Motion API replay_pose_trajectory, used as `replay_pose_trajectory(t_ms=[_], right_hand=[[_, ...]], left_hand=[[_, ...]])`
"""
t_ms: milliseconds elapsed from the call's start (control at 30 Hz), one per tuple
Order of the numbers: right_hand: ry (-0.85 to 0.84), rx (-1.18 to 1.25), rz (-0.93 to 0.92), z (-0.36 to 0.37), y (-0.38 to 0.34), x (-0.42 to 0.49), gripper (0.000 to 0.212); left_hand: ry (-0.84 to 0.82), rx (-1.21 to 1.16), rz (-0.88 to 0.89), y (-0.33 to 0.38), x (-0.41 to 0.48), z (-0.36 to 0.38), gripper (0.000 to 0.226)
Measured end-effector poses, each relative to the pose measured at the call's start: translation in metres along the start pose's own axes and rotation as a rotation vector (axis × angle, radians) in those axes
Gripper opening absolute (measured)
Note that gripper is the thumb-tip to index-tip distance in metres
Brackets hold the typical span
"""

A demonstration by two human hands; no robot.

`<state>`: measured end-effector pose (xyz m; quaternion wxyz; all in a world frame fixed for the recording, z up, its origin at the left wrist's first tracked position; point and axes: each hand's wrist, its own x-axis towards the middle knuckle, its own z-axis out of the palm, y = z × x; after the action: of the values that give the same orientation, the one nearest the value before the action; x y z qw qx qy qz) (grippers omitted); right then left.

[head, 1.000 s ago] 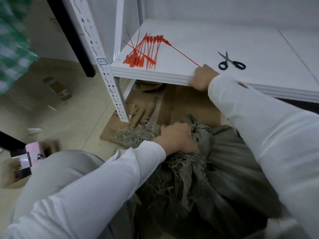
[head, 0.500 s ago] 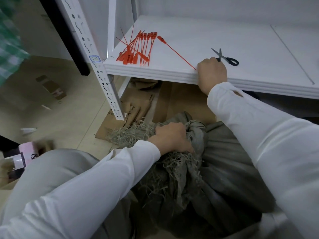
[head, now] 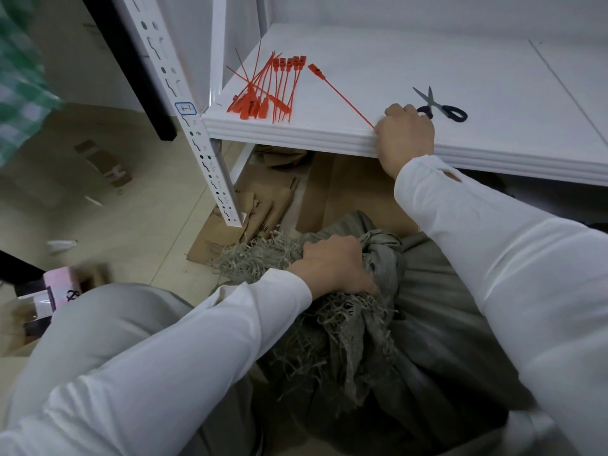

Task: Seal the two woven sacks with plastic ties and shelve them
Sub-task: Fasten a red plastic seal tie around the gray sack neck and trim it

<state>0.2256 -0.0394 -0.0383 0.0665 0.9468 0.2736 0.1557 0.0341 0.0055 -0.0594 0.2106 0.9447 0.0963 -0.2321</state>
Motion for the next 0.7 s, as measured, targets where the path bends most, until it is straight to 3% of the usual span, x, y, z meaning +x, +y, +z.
replay_pose_trajectory(t_ms=[167,267,367,533,700], right_hand=[[0.050,-0.015,0.005,-0.009,-0.001,-0.003,0.011],[0.173,0.142,0.045,-0.009,-0.001,-0.005,0.014],[0.361,0.496,0.234,-0.012,-0.003,-0.006,0.018],[0.594,1.376,0.565,-0.030,-0.004,-0.002,0.010],[0.667,1.649,0.655,-0.053,0.011,-0.025,0.013]], left_hand=[[-0.014,0.010,-0.006,0.001,0.000,0.001,0.049],[-0.013,0.008,-0.007,0.001,0.000,0.001,0.048],[-0.006,0.006,0.012,0.000,0.001,0.003,0.046],[-0.009,-0.001,0.027,-0.001,0.002,0.004,0.047],[0.001,0.055,0.033,0.002,0.000,0.009,0.042]])
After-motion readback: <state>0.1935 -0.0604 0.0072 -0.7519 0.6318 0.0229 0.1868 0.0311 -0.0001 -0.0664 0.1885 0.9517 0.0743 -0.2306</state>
